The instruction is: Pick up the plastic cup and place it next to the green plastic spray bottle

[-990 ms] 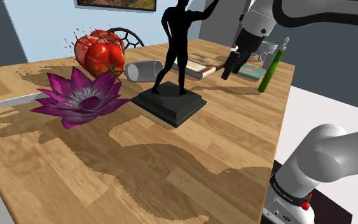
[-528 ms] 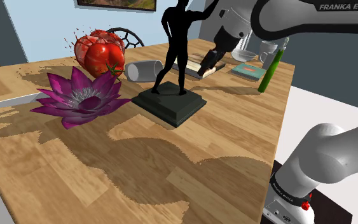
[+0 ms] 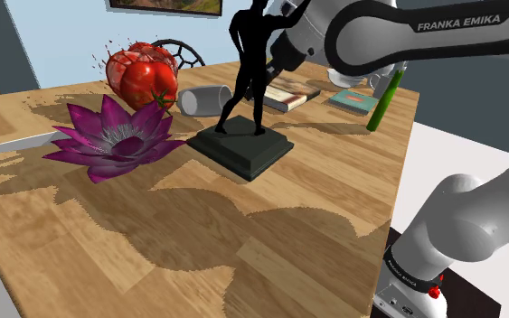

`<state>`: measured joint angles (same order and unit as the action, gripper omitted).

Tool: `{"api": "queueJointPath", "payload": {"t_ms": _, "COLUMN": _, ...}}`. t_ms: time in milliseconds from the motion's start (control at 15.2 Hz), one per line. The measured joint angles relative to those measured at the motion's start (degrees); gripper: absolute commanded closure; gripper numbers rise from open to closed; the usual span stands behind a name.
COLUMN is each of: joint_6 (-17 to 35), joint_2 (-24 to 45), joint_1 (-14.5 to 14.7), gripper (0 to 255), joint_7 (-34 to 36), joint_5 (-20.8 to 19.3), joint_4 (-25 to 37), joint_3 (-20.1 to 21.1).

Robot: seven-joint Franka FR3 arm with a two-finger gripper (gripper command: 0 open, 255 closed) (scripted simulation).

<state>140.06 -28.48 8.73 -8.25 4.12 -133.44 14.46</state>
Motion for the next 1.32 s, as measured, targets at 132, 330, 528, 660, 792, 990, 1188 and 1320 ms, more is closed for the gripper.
{"api": "queueJointPath", "payload": {"t_ms": 132, "joint_6": 4.5, "joint_2": 2.1, "joint_1": 0.5, "gripper": 0, "joint_7": -0.5, "joint_5": -0.5, "joint_4": 0.7, "joint_3": 1.2}}
{"api": "queueJointPath", "payload": {"t_ms": 330, "joint_6": 10.3, "joint_2": 5.0, "joint_1": 1.1, "gripper": 0, "joint_7": -1.5, "joint_5": -1.4, "joint_4": 2.2, "joint_3": 2.6}}
{"api": "queueJointPath", "payload": {"t_ms": 528, "joint_6": 13.2, "joint_2": 7.3, "joint_1": 0.7, "gripper": 0, "joint_7": -0.9, "joint_5": -2.5, "joint_4": 2.7, "joint_3": 3.7}}
{"api": "queueJointPath", "payload": {"t_ms": 660, "joint_6": 14.5, "joint_2": 8.6, "joint_1": 0.4, "gripper": 0, "joint_7": -0.5, "joint_5": -3.1, "joint_4": 3.2, "joint_3": 4.3}}
{"api": "queueJointPath", "payload": {"t_ms": 792, "joint_6": 16.4, "joint_2": 9.8, "joint_1": 0.0, "gripper": 0, "joint_7": 0.3, "joint_5": -3.9, "joint_4": 3.8, "joint_3": 5.2}}
{"api": "queueJointPath", "payload": {"t_ms": 990, "joint_6": 20.0, "joint_2": 11.1, "joint_1": -0.5, "gripper": 0, "joint_7": 0.8, "joint_5": -4.5, "joint_4": 4.2, "joint_3": 5.9}}
{"api": "queueJointPath", "payload": {"t_ms": 1188, "joint_6": 19.6, "joint_2": 11.0, "joint_1": -0.5, "gripper": 0, "joint_7": 0.6, "joint_5": -4.3, "joint_4": 4.4, "joint_3": 5.6}}
{"api": "queueJointPath", "payload": {"t_ms": 1320, "joint_6": 20.1, "joint_2": 11.3, "joint_1": -0.6, "gripper": 255, "joint_7": 0.7, "joint_5": -4.5, "joint_4": 4.5, "joint_3": 5.8}}
